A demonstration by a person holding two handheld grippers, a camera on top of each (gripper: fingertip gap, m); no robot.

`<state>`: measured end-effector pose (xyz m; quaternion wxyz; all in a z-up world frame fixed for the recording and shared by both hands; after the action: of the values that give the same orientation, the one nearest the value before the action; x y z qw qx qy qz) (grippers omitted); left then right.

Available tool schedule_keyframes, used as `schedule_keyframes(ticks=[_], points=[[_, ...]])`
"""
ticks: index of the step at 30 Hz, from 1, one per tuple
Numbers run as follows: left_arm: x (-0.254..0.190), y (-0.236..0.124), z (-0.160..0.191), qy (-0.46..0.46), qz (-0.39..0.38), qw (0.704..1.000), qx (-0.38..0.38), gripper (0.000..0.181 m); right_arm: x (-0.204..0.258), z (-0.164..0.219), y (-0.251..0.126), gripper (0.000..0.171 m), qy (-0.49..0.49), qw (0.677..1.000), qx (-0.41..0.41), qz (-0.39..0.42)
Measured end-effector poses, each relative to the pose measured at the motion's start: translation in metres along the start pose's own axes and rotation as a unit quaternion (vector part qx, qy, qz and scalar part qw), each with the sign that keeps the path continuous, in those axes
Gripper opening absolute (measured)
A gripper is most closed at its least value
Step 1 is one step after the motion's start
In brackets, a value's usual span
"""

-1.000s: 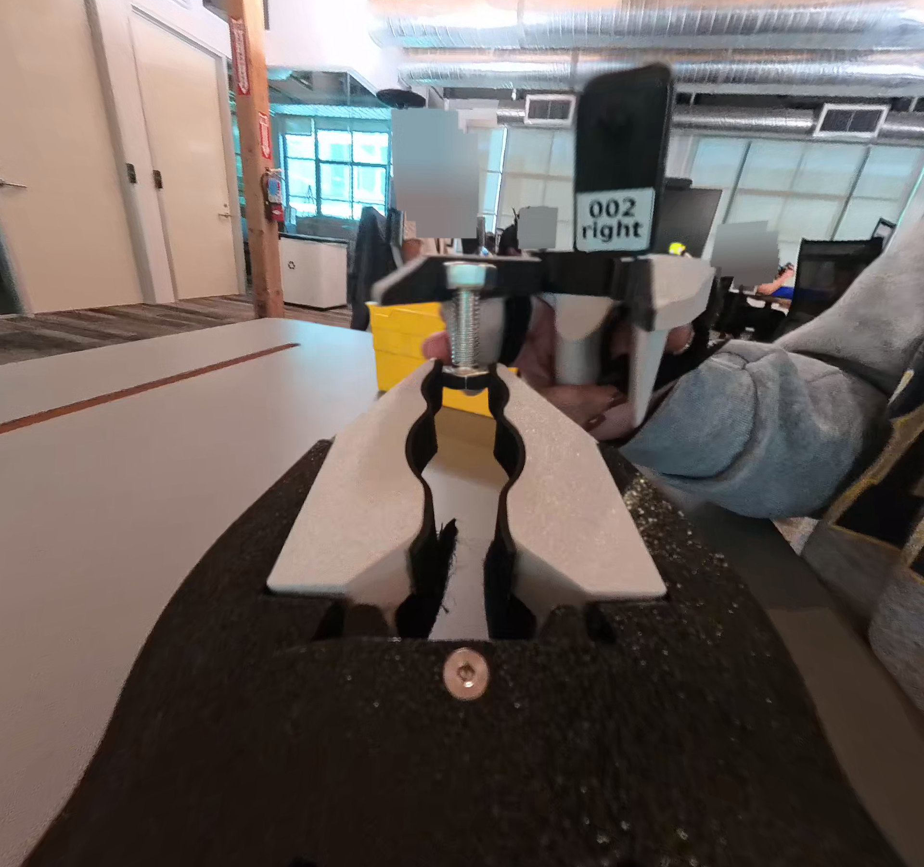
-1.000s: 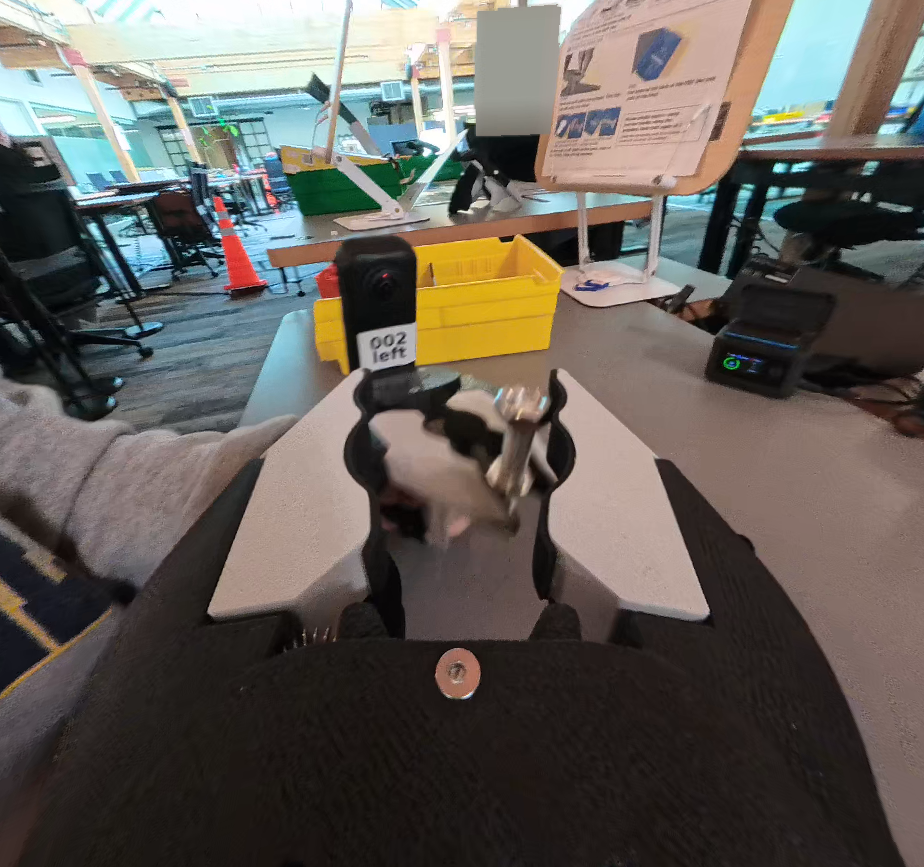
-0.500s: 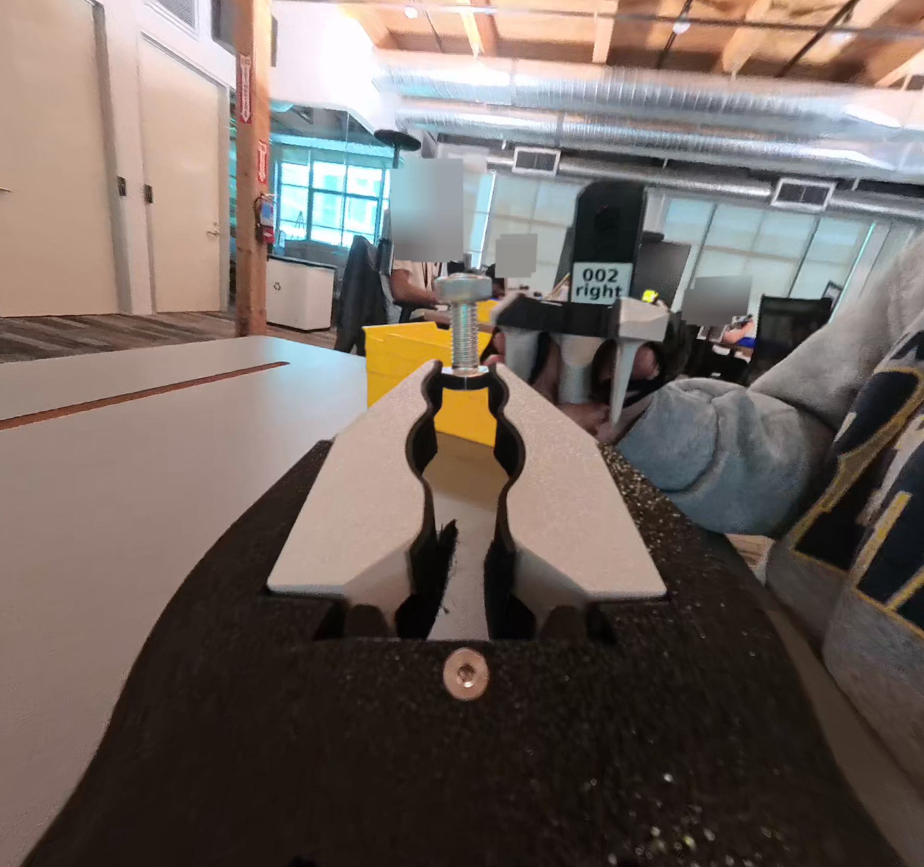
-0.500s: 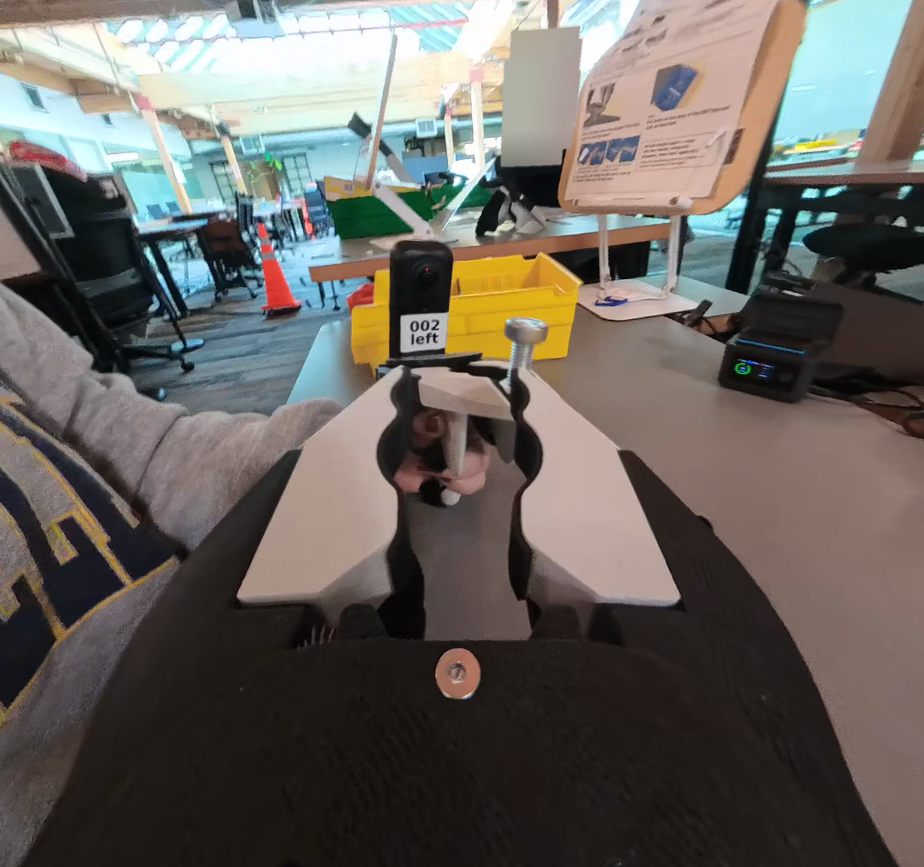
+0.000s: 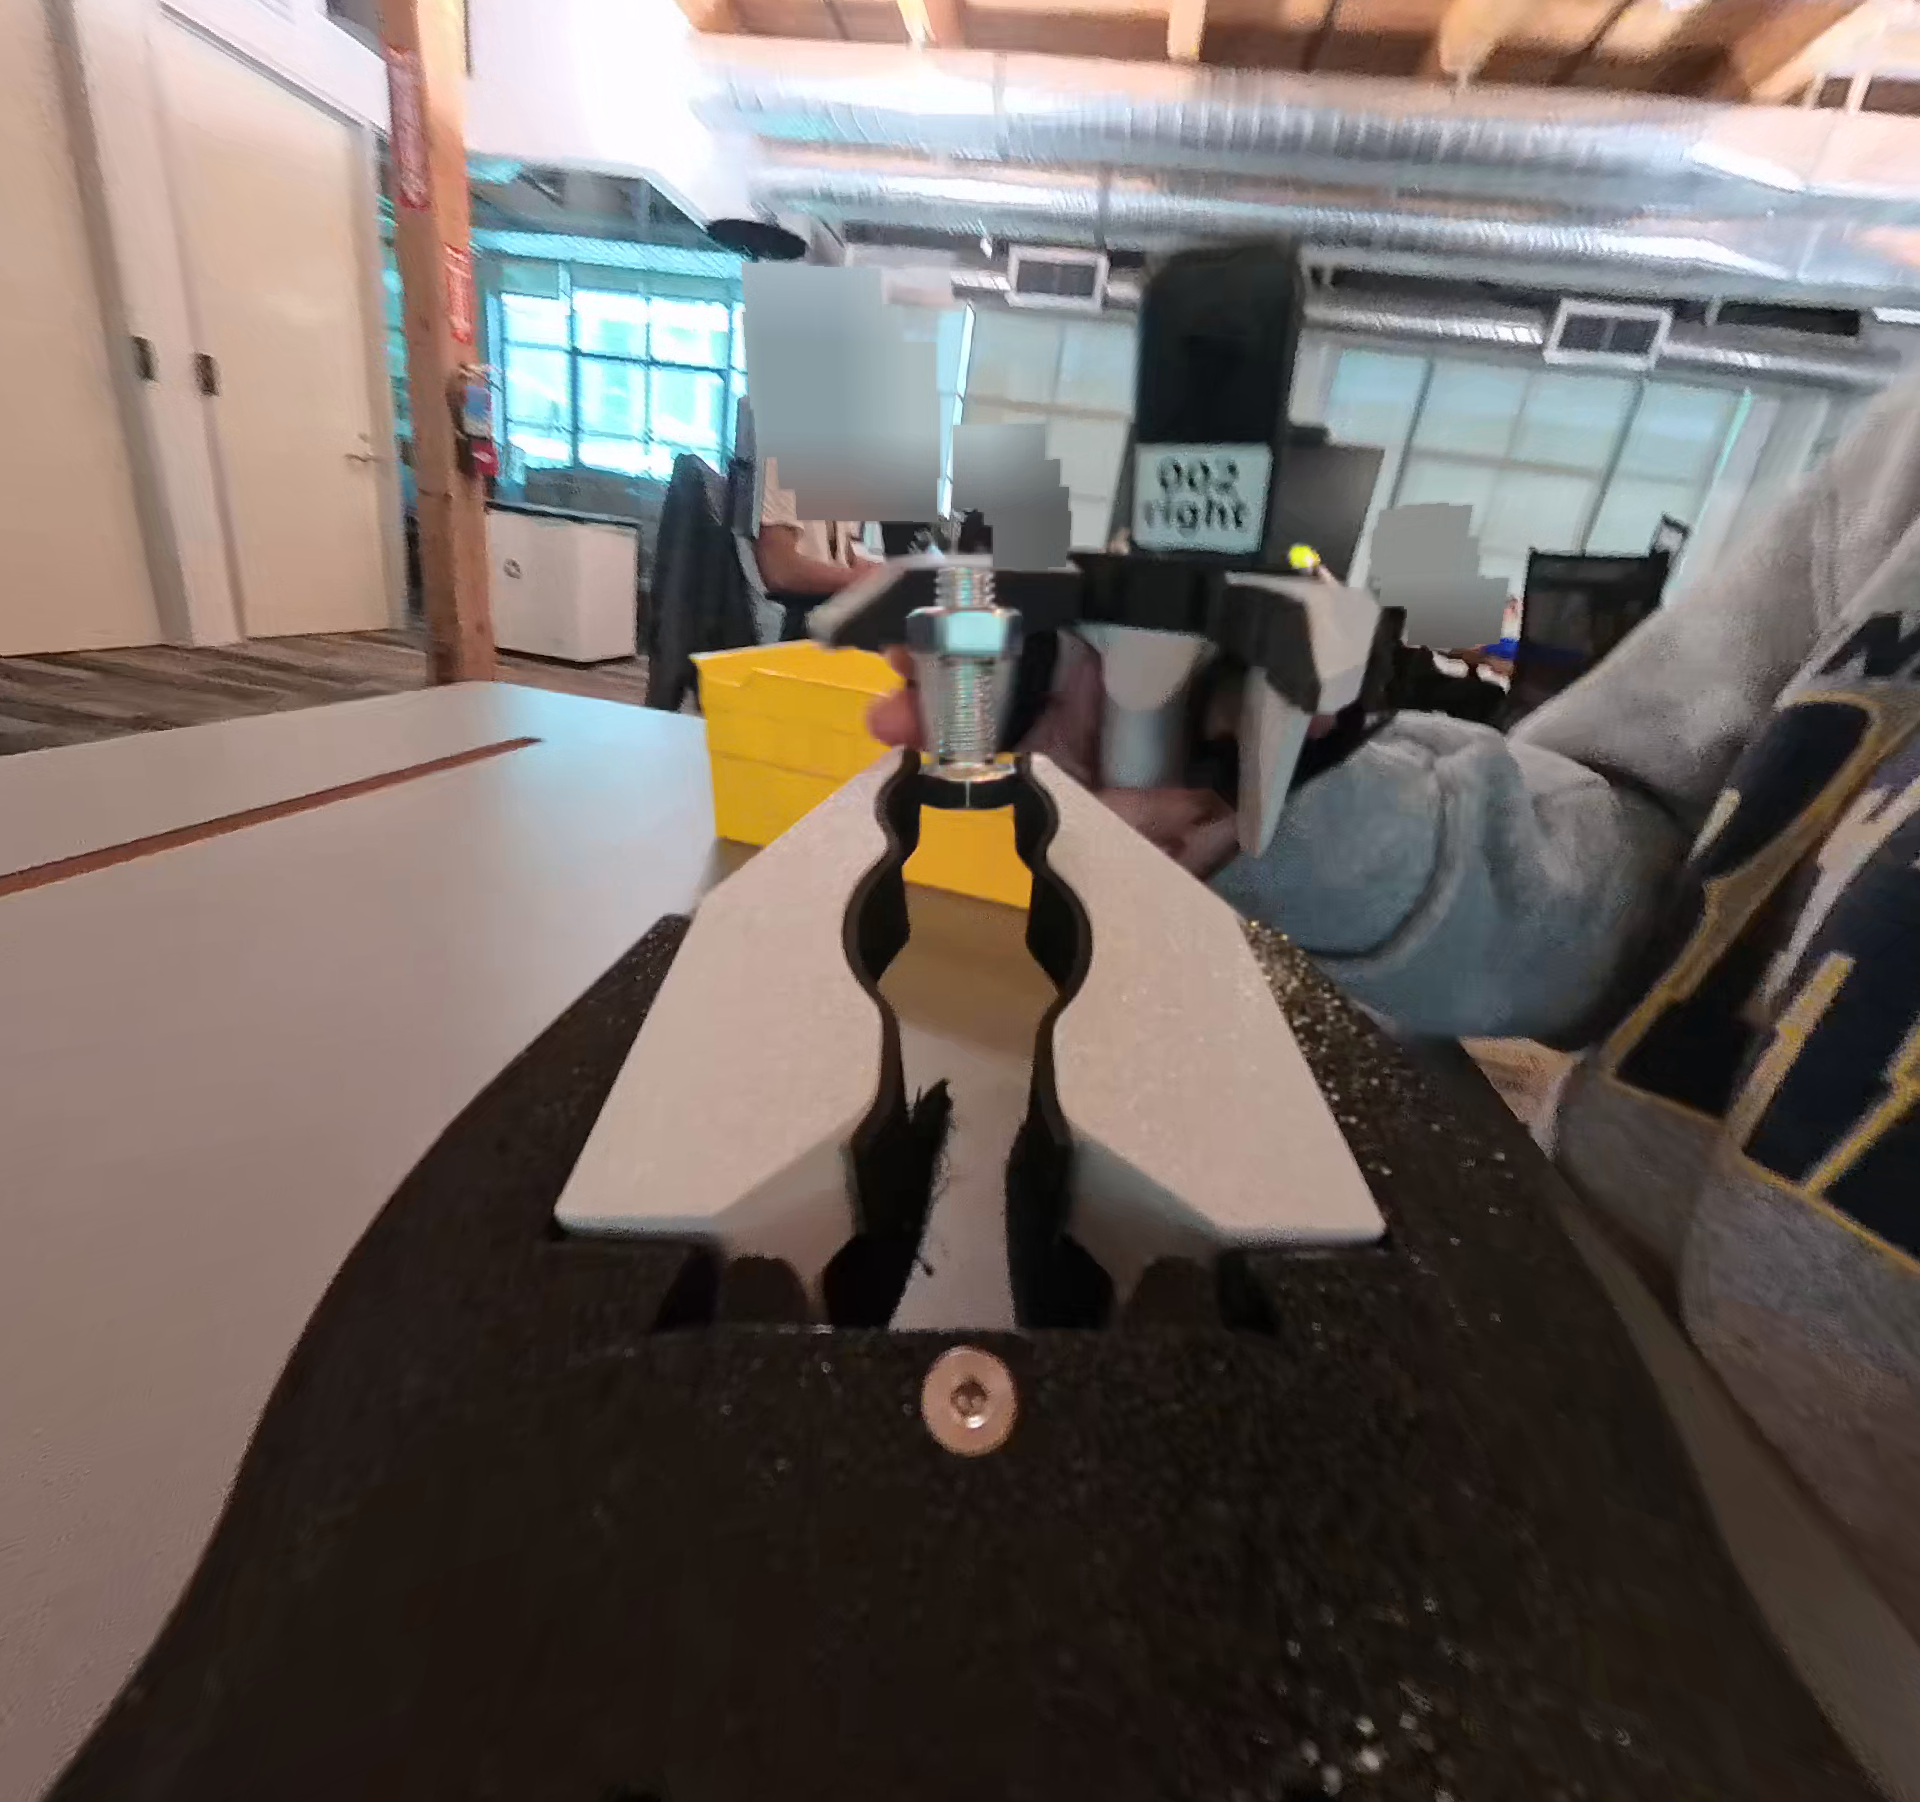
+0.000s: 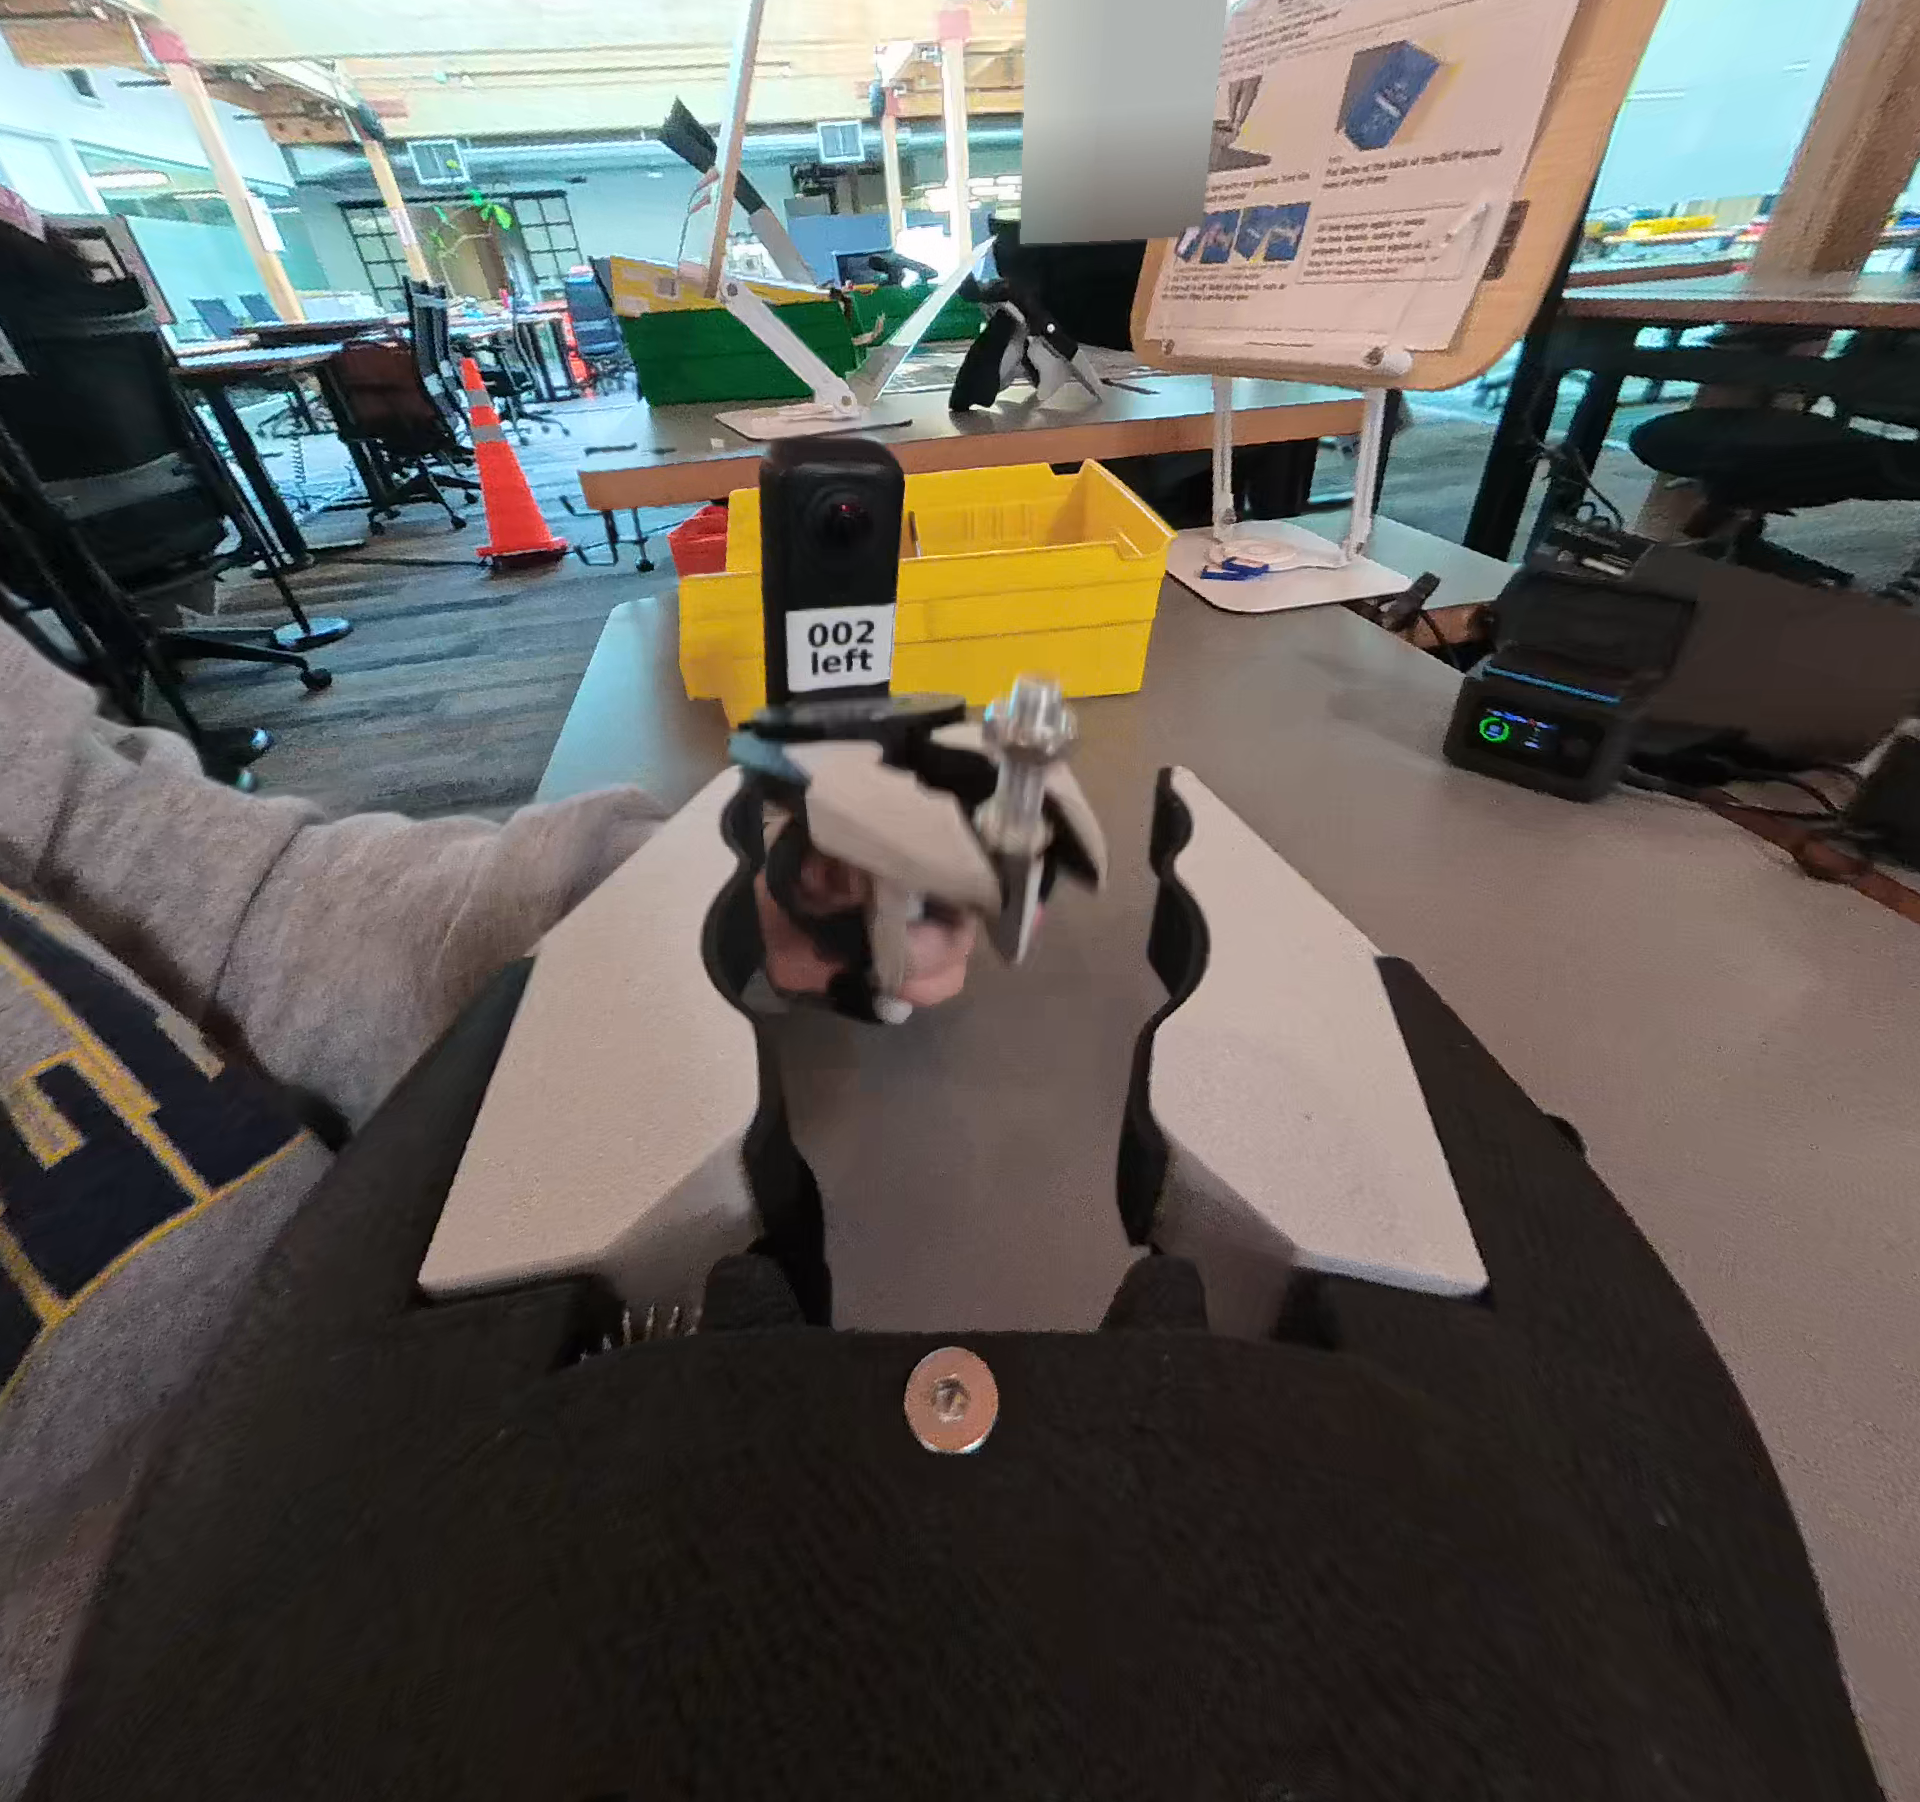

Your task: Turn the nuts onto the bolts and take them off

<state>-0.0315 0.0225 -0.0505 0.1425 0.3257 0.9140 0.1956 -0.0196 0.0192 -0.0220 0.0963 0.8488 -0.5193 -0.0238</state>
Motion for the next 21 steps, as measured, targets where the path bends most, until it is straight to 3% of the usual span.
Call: schedule_keyframes(ticks=[4,7,8,9,13,17,20,21], points=[[-0.012,0.007,0.01,-0.001,0.03,0.999,0.02,0.016,0.01,0.006,0.024,0.079,0.013,0.999,0.019,-0.043],[0.005,-0.005,-0.005,0.009,-0.016,1.0,-0.007,0.016,0.017,0.009,0.006,0.082,0.013,0.998,0.037,-0.045],[0.014,-0.011,-0.012,0.007,-0.042,0.999,-0.024,0.016,0.017,0.008,-0.005,0.067,0.013,0.998,0.038,-0.044],[0.017,-0.015,-0.018,0.001,-0.047,0.998,-0.037,0.016,0.014,0.006,-0.012,0.065,0.016,0.999,0.029,-0.031],[-0.001,-0.001,-0.001,0.005,-0.003,1.0,0.003,0.016,0.004,0.001,0.001,0.086,0.015,1.0,0.018,-0.017],[-0.01,0.006,0.008,-0.013,0.023,1.0,0.013,0.016,0.015,0.007,0.023,0.087,0.034,0.997,0.024,-0.061],[0.008,-0.006,-0.007,0.002,-0.025,1.0,-0.012,0.016,0.021,0.01,0.004,0.092,0.039,0.996,0.043,-0.06],[0.016,-0.012,-0.013,-0.001,-0.047,0.998,-0.028,0.016,0.022,0.008,-0.007,0.08,0.044,0.996,0.04,-0.061]])
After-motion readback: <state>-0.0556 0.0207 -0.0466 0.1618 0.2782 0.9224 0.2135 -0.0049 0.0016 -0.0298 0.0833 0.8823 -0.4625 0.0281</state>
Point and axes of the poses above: each gripper's, where its closed fingertips meet, y out along the fingers, z out of its underside, x = y × z across the jaws, the point moved 2 cm from there along -y, back along the fingers, and after that the axes turned 13 degrees about -x, right-handed, at the moved point
